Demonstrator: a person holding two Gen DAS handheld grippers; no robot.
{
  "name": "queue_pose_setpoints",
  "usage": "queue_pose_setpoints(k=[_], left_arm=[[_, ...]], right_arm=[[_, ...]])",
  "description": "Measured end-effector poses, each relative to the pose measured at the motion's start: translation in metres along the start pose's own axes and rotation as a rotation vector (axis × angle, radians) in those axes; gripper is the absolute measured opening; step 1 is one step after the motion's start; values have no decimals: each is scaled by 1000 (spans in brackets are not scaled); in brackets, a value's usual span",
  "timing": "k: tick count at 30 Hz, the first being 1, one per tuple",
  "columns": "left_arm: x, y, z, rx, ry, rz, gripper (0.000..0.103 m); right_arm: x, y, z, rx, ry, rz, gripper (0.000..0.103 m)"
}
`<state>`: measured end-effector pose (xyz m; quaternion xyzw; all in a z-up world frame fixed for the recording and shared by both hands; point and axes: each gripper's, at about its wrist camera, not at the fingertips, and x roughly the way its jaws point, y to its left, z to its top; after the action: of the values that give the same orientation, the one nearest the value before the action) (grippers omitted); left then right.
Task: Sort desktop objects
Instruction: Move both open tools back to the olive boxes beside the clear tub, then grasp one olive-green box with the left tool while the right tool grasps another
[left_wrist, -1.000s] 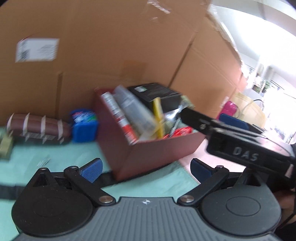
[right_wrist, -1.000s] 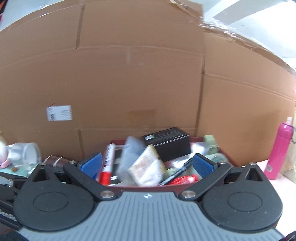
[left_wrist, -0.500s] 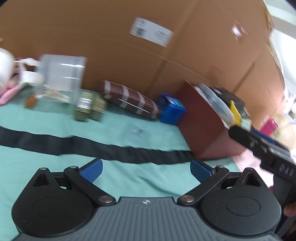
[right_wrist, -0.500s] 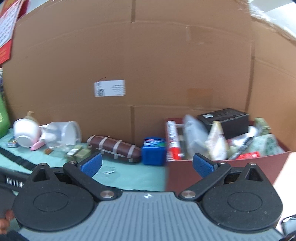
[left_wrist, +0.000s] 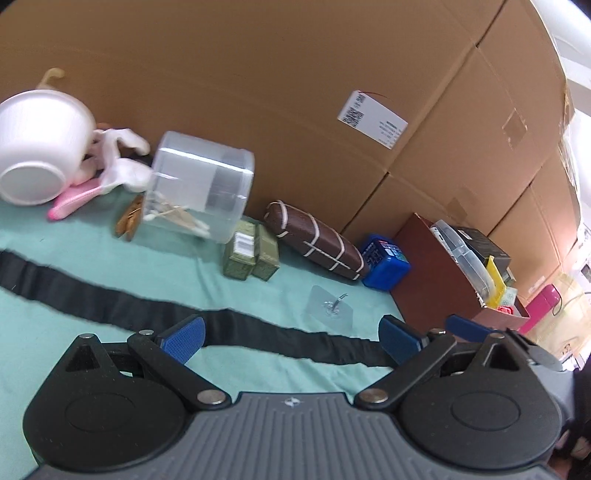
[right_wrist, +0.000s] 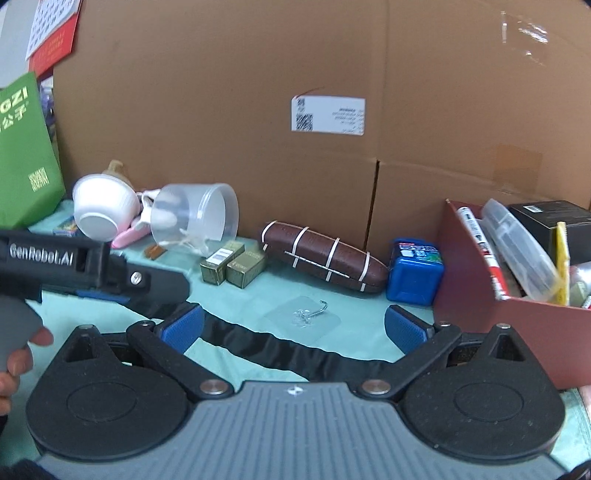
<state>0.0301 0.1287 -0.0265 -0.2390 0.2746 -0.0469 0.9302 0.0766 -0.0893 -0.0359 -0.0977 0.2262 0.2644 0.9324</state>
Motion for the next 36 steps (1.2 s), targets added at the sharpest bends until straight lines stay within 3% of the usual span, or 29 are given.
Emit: queue_pose_setpoints(k=[6, 9, 12, 18, 26, 31, 36], left_arm=[[22, -13, 14, 69, 3, -47, 101], [34, -11, 19, 83, 7, -36, 93], [43, -3, 22, 73, 2, 2, 90], [61, 11, 30, 70, 13, 69, 71], [69, 24, 35, 50, 9, 89, 53], [74, 31, 37, 32, 12, 101, 37], [73, 40, 37, 25, 7, 136, 36]], right_arm=[[21, -5, 1, 15, 10, 20, 100], [32, -8, 2, 18, 19, 38, 79], [45, -10, 4, 28, 28, 60, 78], [69, -3, 13, 44, 34, 100, 74], [94, 9, 19, 50, 56, 122, 69], [107, 16, 19, 47, 77, 128, 64], [115, 15, 18, 61, 85, 98, 62]])
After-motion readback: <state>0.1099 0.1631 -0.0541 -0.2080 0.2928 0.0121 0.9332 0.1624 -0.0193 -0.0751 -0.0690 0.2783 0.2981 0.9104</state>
